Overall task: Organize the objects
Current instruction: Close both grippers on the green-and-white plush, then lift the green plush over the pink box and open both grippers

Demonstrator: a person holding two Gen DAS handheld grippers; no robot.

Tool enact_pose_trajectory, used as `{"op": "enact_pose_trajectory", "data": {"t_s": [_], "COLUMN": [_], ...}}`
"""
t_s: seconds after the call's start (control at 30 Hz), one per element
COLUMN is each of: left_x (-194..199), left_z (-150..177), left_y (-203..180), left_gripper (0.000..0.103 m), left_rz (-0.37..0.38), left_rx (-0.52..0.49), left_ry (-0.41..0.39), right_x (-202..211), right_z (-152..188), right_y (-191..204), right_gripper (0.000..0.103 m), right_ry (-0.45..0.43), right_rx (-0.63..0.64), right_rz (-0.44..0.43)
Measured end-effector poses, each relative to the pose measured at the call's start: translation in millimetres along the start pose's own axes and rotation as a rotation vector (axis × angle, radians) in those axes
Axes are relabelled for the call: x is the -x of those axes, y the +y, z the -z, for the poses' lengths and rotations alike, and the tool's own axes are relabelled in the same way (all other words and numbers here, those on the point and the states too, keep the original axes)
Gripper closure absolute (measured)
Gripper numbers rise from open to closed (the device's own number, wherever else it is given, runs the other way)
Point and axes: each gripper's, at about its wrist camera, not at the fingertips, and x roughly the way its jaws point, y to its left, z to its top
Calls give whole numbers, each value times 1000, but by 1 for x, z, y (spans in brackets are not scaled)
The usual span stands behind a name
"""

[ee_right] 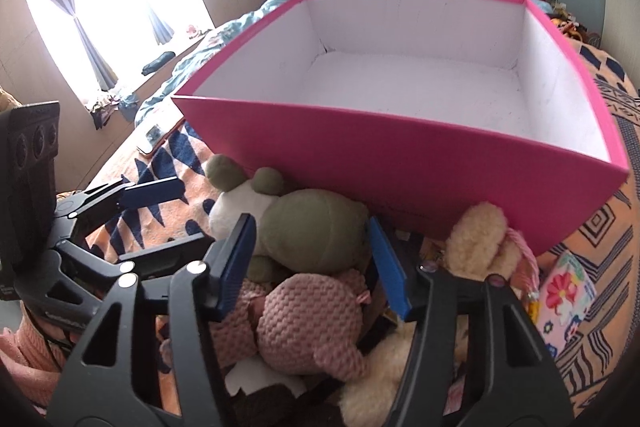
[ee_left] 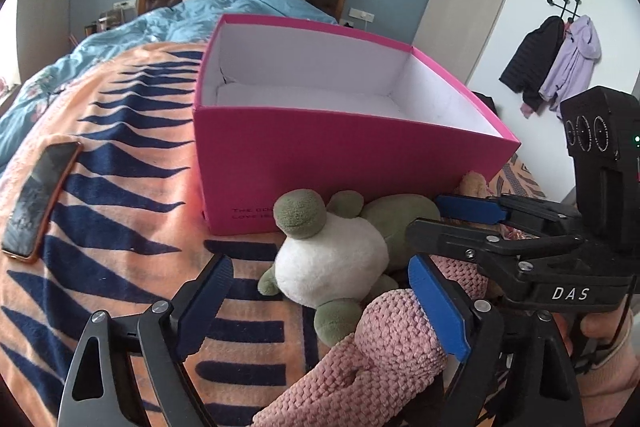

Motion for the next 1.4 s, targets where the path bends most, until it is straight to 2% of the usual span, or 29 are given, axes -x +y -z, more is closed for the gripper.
{"op": "enact_pose_trajectory", "data": {"t_s": [0.2, 0.33, 0.43, 0.63, 1.07, 1.4], "left_x": [-11, -17, -20, -14, 16, 55], "left_z": [-4, -4, -5, -4, -18, -41], "left_y": [3, 8, 13, 5, -13, -28], "left_gripper": [12, 25, 26, 26, 26, 26], "left_rz": [65, 145, 191, 173, 130, 90], "left_rx": [-1, 11, 31, 15, -40, -109], "left_ry": [38, 78, 96, 88, -13, -99], "right_x": [-8, -13, -13, -4, 31, 69], "right_z": [-2, -4, -5, -3, -1, -17], "right_y": [-2, 0, 0, 2, 18, 32], "right_gripper": [43, 46, 47, 52, 52, 52], "right_ry": [28, 39, 39, -3, -115, -219], "right_rx": [2, 15, 21, 10, 29, 60], "right_rz": [11, 21, 17, -5, -13, -21]}}
